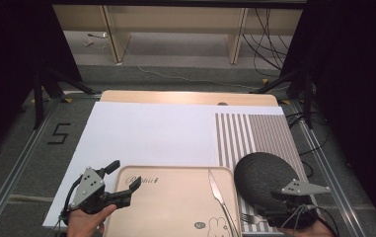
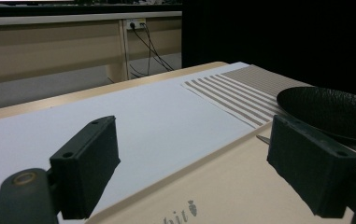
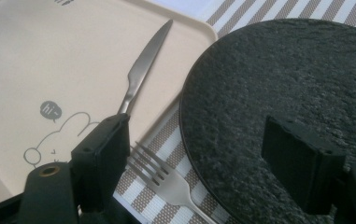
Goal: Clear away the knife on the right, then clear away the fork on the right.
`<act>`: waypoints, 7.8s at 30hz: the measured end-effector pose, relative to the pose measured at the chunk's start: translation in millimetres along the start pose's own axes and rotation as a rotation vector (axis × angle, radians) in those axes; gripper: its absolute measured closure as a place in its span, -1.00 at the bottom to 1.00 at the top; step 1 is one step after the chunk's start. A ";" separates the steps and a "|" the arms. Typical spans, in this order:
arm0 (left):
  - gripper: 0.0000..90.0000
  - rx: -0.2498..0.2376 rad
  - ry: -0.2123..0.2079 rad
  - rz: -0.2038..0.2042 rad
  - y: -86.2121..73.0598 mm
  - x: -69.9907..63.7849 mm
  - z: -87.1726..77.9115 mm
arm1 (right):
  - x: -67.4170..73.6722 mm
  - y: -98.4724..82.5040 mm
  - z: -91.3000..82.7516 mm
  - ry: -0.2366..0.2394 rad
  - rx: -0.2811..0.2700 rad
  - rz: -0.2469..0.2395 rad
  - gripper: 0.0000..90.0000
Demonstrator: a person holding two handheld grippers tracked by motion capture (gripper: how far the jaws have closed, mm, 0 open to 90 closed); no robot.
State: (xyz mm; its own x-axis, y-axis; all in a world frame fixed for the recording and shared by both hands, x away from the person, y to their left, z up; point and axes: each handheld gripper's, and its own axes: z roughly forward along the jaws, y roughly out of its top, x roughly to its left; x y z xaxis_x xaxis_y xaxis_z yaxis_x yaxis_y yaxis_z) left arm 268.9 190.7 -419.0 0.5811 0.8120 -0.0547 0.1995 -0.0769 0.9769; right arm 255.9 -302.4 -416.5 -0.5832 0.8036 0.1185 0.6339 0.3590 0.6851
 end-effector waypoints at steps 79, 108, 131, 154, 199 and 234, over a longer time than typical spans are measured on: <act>-0.64 0.004 -0.021 0.018 -0.7 -4.5 1.8 | -34.3 -38.8 -22.1 -0.106 0.212 0.024 -0.42; -0.65 0.009 -0.025 0.019 -1.8 -5.1 3.1 | -27.9 -42.6 7.1 -0.091 0.441 -0.129 0.10; -0.64 0.021 -0.027 0.019 -3.5 -5.6 5.1 | 1.7 -26.7 23.3 -0.055 0.549 -0.416 0.69; -0.64 0.020 -0.026 0.022 -3.4 -5.7 4.6 | 7.8 -21.6 28.1 -0.019 0.604 -0.533 0.87; -0.64 0.015 -0.022 0.028 -2.7 -5.5 3.4 | 52.0 48.5 30.1 0.261 0.156 -0.327 0.89; -0.64 0.010 -0.019 0.023 -2.6 -5.1 2.9 | 101.9 72.7 85.6 0.383 0.219 -0.295 0.89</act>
State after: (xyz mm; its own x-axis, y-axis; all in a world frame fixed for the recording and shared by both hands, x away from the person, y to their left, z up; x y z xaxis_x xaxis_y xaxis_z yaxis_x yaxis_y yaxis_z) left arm 267.8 185.0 -421.9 0.6005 0.7988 -0.0368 0.1944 -0.1012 0.9757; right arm 286.0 -153.8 -416.2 -0.8708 0.4371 0.2251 0.4818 0.6675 0.5677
